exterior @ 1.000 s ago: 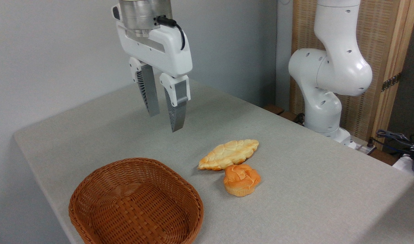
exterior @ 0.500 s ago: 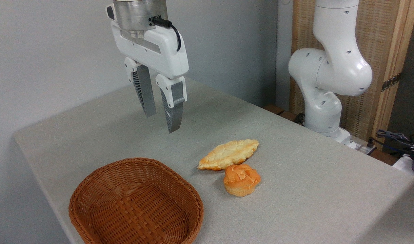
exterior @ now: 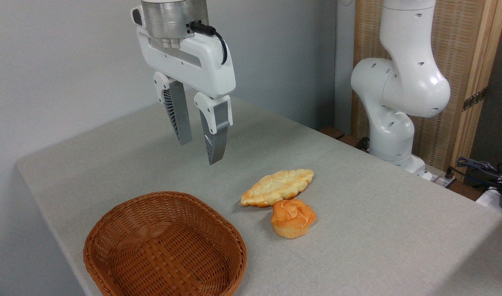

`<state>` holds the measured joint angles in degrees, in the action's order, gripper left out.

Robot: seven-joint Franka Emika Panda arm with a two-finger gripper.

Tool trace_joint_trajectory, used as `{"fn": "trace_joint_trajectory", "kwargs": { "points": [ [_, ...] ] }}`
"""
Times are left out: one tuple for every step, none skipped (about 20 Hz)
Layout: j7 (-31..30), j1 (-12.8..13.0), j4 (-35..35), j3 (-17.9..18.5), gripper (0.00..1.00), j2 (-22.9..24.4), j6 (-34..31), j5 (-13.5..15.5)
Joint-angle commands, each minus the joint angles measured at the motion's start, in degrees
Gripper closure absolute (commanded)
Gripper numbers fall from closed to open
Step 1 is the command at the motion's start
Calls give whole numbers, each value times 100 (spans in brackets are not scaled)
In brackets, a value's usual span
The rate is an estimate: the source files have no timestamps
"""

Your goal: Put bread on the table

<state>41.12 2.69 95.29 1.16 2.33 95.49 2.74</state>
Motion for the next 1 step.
{"fn": "trace_joint_trajectory", "kwargs": {
  "points": [
    [1, 91, -133, 139, 0, -40, -180, 113]
  ]
}}
